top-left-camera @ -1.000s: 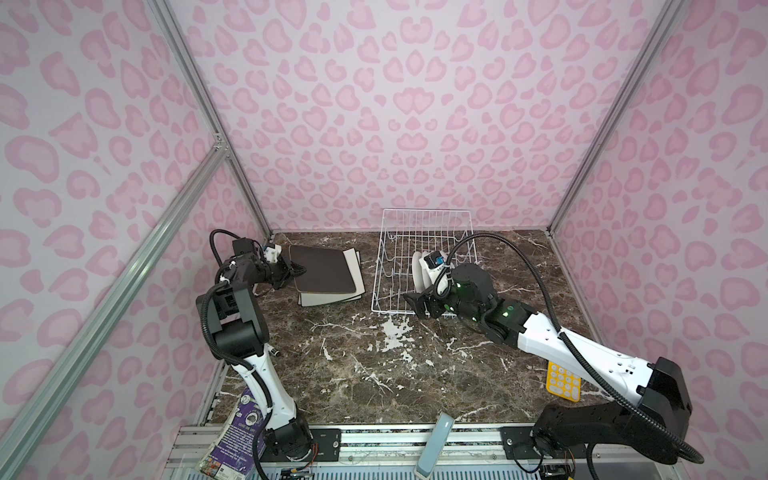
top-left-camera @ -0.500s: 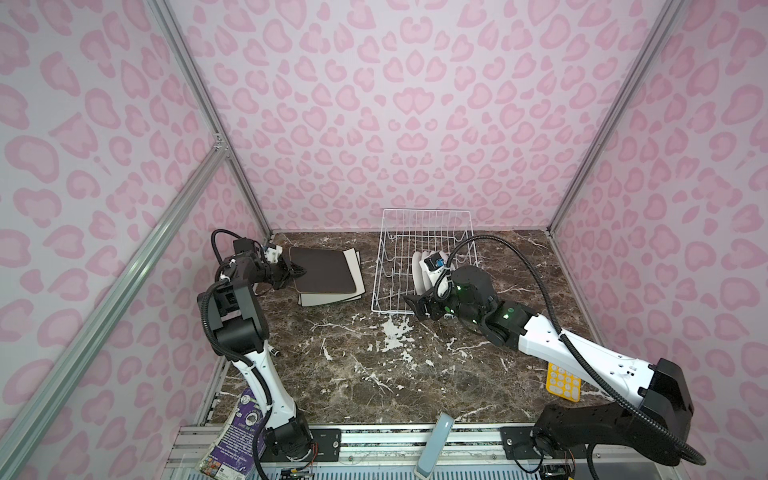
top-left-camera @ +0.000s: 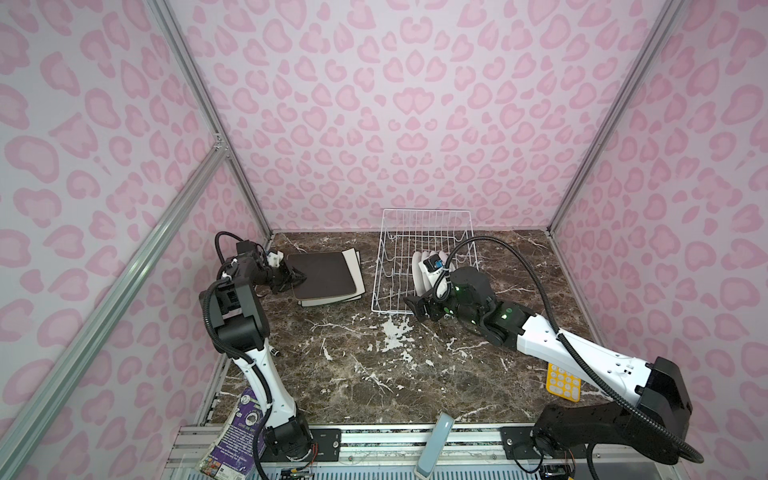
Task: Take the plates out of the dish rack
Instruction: 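Lay the dark plate flat on the stack and open the left gripper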
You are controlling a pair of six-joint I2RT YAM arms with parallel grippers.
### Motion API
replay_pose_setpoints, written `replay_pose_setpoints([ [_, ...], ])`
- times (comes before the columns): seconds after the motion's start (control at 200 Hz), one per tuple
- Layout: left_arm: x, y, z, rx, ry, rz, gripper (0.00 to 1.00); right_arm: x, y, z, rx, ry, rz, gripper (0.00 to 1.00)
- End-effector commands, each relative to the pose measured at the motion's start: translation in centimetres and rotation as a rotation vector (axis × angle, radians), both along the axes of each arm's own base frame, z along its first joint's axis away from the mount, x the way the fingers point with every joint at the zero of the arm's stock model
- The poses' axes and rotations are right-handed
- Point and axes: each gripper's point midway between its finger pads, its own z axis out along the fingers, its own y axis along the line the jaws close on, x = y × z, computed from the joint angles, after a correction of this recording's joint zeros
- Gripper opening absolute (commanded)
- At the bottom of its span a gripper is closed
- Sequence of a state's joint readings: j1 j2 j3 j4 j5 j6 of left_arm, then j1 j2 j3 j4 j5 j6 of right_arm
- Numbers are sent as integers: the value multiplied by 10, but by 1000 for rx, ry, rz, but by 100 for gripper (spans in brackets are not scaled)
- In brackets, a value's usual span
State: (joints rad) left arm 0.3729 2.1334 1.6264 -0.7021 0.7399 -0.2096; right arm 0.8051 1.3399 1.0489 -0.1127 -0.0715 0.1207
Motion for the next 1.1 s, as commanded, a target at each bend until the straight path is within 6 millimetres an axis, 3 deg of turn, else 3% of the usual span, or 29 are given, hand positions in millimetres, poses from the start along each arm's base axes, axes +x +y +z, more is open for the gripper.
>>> replay_pose_setpoints([
  [0.0,-2,6,-3,48,19,-4,26,3,2,0,2,-13,-5,99],
  [0.57,0,6,-6,26,25,21,35,4,5,-4,3,6,-1,99],
  [1.08,5,1,-5,-24,8,43,35,4,6,-4,2,4,2,99],
  [1.095,5,1,-5,-26,8,43,40,3,6,-5,1,6,2,99],
])
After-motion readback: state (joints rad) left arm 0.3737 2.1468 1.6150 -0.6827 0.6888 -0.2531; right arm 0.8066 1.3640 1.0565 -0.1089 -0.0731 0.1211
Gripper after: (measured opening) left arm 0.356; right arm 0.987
